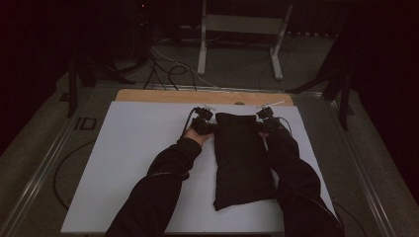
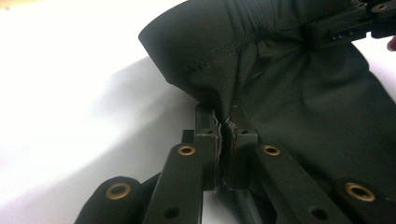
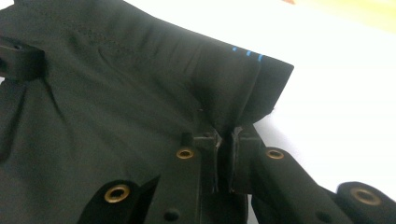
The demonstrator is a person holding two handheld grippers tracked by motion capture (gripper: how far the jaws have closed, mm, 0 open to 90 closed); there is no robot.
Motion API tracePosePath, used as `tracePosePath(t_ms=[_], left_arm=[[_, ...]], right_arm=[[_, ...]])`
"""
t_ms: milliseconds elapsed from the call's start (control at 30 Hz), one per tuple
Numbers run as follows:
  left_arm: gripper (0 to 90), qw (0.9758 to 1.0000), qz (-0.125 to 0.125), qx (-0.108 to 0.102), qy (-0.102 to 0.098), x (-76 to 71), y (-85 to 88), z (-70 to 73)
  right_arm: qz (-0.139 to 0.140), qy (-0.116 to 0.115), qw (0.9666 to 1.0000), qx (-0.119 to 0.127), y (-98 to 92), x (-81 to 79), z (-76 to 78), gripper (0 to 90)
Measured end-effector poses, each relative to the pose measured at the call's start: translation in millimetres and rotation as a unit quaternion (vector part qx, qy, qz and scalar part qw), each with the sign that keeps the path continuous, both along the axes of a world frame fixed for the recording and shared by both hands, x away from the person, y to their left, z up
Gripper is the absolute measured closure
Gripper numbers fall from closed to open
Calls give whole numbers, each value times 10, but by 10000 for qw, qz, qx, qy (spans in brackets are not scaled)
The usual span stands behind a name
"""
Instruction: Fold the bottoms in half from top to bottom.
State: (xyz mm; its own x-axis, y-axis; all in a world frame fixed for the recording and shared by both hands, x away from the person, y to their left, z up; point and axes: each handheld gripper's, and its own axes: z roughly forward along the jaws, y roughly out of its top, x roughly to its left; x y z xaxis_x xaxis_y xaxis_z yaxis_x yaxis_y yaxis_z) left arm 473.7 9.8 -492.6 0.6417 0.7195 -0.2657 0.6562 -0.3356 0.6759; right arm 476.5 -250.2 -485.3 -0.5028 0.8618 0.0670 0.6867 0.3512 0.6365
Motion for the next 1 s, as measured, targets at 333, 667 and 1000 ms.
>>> tracePosePath(t_ms=[333, 667, 1000], left_arm=[[857, 9993, -112, -93, -335, -6, 44, 310], [857, 9978, -260, -310, -517, -135, 86, 498], [856, 9965, -553, -353, -509, -352, 103, 553]], right_arm=[[33, -393, 9991, 128, -10, -52, 272, 845], [204, -782, 9963, 287, -60, -256, 508, 845], [338, -866, 9949, 397, -117, -517, 547, 845]])
